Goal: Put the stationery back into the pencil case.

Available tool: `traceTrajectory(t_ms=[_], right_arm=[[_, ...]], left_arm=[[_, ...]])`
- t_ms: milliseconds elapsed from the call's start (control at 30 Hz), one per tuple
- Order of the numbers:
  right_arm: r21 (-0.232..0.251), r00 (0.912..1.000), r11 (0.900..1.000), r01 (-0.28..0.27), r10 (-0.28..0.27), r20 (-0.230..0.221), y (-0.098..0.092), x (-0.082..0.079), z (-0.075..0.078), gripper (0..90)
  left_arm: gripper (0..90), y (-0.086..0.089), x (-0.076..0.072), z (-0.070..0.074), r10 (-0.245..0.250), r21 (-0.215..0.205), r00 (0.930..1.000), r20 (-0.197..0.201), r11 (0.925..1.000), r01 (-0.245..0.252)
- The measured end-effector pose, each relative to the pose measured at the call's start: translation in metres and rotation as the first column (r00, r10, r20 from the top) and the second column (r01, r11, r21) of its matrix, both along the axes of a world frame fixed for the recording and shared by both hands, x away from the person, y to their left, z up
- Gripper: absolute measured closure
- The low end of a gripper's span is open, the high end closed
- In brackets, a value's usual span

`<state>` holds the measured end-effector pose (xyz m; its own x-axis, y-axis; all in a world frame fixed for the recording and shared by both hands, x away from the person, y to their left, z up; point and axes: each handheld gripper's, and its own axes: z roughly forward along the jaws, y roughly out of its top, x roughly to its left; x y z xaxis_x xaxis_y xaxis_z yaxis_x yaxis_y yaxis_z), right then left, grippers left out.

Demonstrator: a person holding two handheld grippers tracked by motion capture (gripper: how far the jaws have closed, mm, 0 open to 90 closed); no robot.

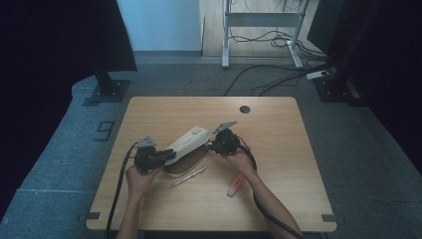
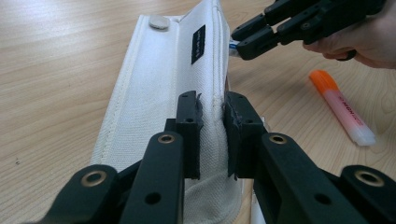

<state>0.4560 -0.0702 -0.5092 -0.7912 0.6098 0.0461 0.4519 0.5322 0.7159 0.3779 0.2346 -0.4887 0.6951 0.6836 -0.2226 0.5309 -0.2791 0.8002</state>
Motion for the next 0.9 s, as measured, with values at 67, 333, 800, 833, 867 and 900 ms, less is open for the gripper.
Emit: traceTrajectory(t_ms=[67, 333, 800, 833, 867, 900], right_arm=[[-0.004, 1.0, 1.0, -0.002, 0.002, 0.0, 0.003, 0.002, -0.001, 72.0], [-0.014, 0.9999, 1.0, 0.001, -0.001, -0.014, 0.011, 0.007, -0.009, 72.0], [-0.01, 0.9998, 1.0, 0.008, -0.008, -0.02, 0.028, 0.02, -0.015, 71.9], [-0.01, 0.9998, 1.0, 0.008, -0.008, -0.02, 0.028, 0.02, -0.015, 71.9], [-0.008, 0.9997, 1.0, 0.01, -0.01, -0.021, 0.03, 0.022, -0.017, 71.9], [-0.007, 0.9997, 1.0, 0.011, -0.011, -0.021, 0.03, 0.023, -0.017, 71.9]], left_arm=[[77.0, 0.0, 0.0, 0.0, 0.0, -0.001, 1.0, 0.0, 1.0, 0.0], [77.0, 0.0, 0.0, 0.0, -0.003, -0.005, 1.0, 0.0, 1.0, 0.003], [76.9, -0.001, 0.0, 0.0, -0.016, -0.017, 0.9999, -0.001, 0.9997, 0.016], [76.9, -0.001, 0.0, 0.0, -0.016, -0.017, 0.9999, -0.001, 0.9997, 0.016], [76.9, -0.001, 0.0, 0.0, -0.019, -0.019, 0.9998, -0.001, 0.9997, 0.018], [76.9, -0.001, 0.0, 0.0, -0.019, -0.019, 0.9998, -0.001, 0.9997, 0.018]])
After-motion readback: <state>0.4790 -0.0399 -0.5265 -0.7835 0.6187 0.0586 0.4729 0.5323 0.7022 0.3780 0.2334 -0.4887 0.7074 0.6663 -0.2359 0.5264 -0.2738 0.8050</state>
